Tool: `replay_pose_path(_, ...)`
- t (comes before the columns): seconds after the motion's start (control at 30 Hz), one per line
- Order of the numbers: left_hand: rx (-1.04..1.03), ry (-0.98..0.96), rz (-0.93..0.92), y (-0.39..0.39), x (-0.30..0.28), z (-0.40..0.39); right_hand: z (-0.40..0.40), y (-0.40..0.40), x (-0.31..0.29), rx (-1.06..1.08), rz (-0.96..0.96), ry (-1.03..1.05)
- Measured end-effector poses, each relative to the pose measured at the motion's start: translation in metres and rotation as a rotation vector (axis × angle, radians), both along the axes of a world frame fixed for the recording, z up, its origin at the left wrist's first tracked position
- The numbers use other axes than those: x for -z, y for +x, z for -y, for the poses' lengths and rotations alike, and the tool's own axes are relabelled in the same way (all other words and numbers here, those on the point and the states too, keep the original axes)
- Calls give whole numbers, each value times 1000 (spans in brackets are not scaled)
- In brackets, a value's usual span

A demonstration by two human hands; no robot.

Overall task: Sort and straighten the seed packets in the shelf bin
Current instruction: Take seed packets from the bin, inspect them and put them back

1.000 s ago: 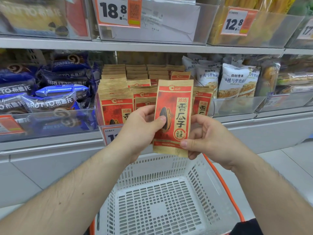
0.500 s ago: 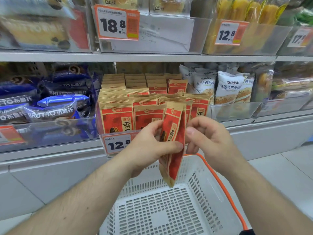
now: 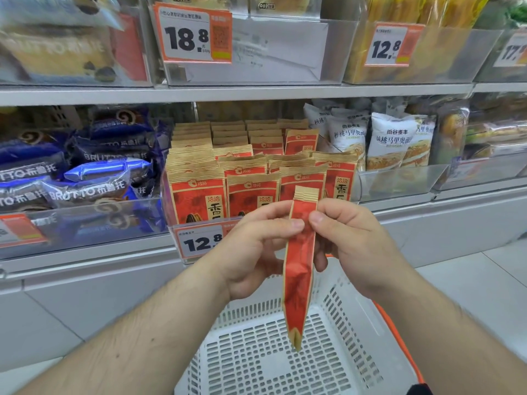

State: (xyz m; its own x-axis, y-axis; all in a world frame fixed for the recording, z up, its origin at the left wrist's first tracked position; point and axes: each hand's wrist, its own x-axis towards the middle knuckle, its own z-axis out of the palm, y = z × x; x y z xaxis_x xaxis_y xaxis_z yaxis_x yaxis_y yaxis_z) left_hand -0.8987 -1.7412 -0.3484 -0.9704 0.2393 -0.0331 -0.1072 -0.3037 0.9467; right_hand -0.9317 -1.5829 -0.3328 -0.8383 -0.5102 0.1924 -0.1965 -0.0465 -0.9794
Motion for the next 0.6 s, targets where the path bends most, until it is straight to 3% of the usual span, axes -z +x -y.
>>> replay_pose_path(0.27, -4, -16, 6, 0, -1, 1, 2, 1, 0, 6, -2, -5)
replay_pose_path(0.37, -92, -38, 21, 1, -4, 0, 1, 1, 1, 34, -65, 22)
replay_pose_path(0.5, -272, 12, 27, -1, -12, 4, -8, 0, -2, 58, -184, 129)
replay_pose_path(0.6, -360, 62, 2, -1, -18, 7, -18, 0, -7, -44, -225, 356)
